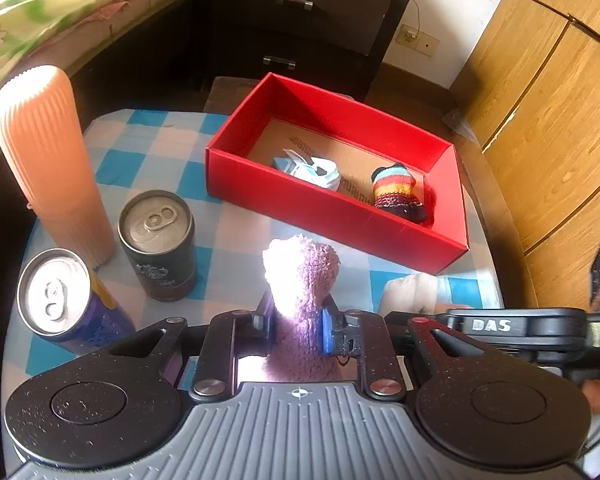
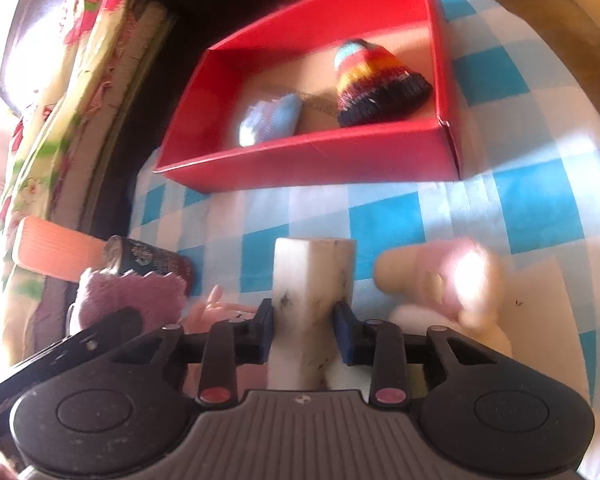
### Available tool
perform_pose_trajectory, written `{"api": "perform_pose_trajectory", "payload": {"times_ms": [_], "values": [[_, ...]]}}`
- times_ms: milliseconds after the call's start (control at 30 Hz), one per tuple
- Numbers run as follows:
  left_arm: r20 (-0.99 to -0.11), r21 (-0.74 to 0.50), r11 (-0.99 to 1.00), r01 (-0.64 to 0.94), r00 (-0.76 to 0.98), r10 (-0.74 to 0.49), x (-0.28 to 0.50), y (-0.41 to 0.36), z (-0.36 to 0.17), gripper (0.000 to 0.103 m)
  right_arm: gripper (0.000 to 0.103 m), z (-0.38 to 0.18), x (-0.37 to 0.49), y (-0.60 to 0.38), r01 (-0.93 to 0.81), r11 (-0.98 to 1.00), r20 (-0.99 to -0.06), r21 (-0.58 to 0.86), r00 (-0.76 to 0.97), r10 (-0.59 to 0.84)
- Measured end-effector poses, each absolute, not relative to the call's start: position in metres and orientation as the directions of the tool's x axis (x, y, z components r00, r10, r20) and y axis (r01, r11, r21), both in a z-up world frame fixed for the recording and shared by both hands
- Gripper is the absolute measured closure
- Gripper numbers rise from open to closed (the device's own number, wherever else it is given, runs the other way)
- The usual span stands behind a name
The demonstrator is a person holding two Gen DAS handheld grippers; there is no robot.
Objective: Organize soft objects
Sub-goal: 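Grasp the white sponge block with the right tool while the left tool lifts the towel, then carry the pink towel and white sponge over the red box with both tools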
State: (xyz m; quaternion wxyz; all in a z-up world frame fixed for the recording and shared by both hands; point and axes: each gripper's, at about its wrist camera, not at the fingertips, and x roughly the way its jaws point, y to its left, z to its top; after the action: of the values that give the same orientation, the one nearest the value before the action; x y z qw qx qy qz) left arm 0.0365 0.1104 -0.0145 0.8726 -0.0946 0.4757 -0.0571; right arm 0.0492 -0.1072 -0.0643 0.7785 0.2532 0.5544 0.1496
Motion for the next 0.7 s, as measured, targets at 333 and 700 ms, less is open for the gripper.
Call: {"api": "perform_pose_trajectory", "payload": {"times_ms": [333, 700], "values": [[-0.808, -0.231, 0.973, 0.018, 0.554, -0.202, 0.036, 0.105, -0.008, 0.082, 0.094, -0.030, 0.039, -0.113, -0.012, 0.791, -0.725, 0.612, 0.391, 0.567], [-0.774, -0.248, 0.968, 0.039, 0.593, -0.223, 0.035, 0.098, 0.011, 0.083, 0.094, 0.005, 0.028, -0.114, -0.092, 0.777, -0.670, 0.623, 0.449, 0.591]]}}
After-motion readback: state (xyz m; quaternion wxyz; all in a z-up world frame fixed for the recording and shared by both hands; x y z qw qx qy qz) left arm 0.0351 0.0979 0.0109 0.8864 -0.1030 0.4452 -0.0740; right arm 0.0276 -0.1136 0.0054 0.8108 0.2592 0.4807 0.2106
